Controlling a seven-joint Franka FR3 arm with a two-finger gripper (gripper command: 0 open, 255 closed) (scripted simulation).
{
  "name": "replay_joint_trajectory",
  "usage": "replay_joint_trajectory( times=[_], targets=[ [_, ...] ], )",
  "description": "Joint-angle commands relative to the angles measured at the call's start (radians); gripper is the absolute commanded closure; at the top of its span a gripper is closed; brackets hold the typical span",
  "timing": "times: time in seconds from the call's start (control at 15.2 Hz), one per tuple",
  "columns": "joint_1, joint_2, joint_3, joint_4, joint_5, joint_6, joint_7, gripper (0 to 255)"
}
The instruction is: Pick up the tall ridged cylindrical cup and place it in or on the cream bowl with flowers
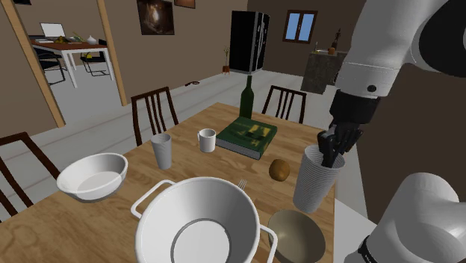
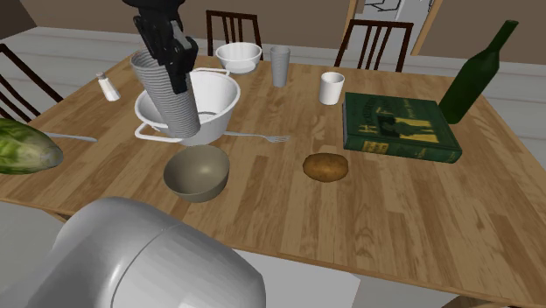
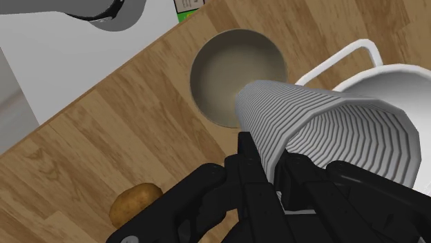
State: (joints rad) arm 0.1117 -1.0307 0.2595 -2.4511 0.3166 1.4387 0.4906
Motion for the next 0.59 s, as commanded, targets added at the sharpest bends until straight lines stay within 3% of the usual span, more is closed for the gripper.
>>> replay_joint_trajectory(
  times=[0.0,0.53],
  targets=[
    [0.007,-0.025,0.005,-0.024,0.008,-0.001,0.006,255],
    [0.019,-0.066,0.03,-0.149,0.032,0.082,-0.006,255]
  ],
)
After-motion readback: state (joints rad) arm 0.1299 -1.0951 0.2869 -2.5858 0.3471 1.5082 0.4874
